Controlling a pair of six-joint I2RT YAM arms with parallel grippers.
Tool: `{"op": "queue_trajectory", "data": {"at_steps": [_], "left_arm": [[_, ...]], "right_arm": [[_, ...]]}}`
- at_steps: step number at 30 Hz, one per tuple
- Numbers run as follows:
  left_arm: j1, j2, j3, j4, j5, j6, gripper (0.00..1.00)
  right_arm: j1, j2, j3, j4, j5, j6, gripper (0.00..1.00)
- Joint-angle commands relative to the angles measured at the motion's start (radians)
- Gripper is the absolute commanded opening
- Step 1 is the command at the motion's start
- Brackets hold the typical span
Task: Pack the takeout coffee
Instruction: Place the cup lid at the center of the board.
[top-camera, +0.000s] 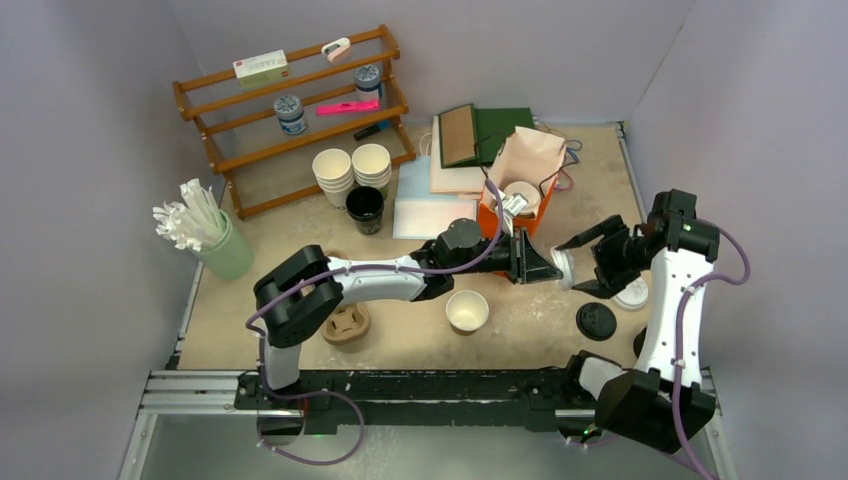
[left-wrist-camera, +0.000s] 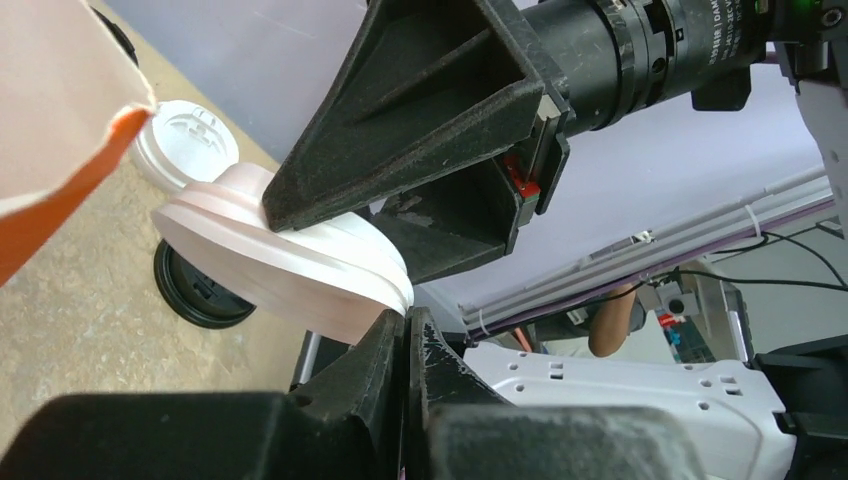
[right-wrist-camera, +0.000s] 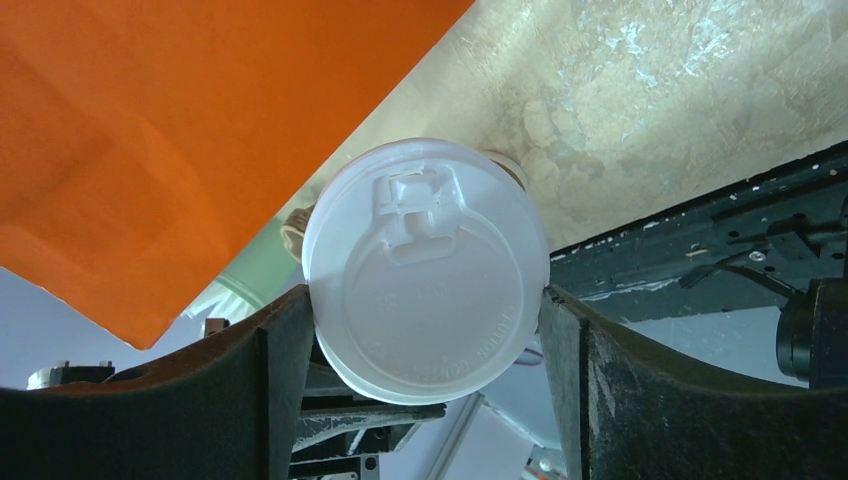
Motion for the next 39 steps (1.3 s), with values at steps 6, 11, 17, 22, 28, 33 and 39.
{"op": "queue_trajectory", "data": {"at_steps": [6,11,17,22,28,33,39], "left_arm": [[0.005,-0.038,-0.033,-0.041,-0.001,0.033,0.0],[0.005,-0.086,-0.128,-0.049,-0.006,0.045,0.0],[0.004,-0.1,-0.138,-0.057,-0.002,0.064,0.0],[0.004,-0.096,-0.128,0.028,0.027,0.055,0.1],[0.004,-0.074,-0.132,0.219,0.049,0.04,0.35],[0.005,-0.06,-0.115,0.256,0.041,0.064,0.36],[0.011,-0.095,-0.141,0.206,0.031,0.087,0.35]], "right_arm": [[0.001,-0.007,0.075,-0.028,0.047,0.009,0.79],[0.001,0.0,0.095,-0.028,0.076,0.004,0.79],[0.001,-0.003,0.083,-0.027,0.072,0.004,0.78],[0.001,-0.01,0.07,-0.028,0.06,0.009,0.78],[0.0,-0.014,0.065,-0.028,0.024,0.012,0.78],[0.0,-0.025,0.058,-0.031,-0.032,0.009,0.78],[0.0,-0.03,0.051,-0.032,-0.081,-0.004,0.78]]}}
